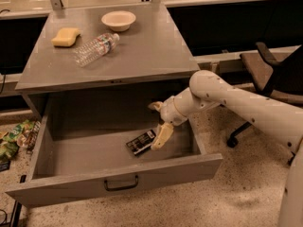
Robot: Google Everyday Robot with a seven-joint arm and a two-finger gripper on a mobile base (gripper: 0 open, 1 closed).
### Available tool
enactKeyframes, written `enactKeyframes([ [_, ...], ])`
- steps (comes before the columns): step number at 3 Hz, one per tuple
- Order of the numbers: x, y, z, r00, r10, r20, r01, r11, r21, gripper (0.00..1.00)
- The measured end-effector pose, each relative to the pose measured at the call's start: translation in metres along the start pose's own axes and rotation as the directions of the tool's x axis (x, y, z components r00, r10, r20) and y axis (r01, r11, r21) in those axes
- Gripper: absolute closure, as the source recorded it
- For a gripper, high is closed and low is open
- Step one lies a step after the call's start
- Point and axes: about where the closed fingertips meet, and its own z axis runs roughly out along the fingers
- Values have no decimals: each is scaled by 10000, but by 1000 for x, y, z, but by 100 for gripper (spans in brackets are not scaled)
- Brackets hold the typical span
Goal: Pick rxbar chocolate from top drawer and place on counter
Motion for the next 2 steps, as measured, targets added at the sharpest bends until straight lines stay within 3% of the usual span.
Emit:
enactKeyframes([
  [2, 5, 4, 25, 9995, 273, 129, -270, 9993, -245, 0],
])
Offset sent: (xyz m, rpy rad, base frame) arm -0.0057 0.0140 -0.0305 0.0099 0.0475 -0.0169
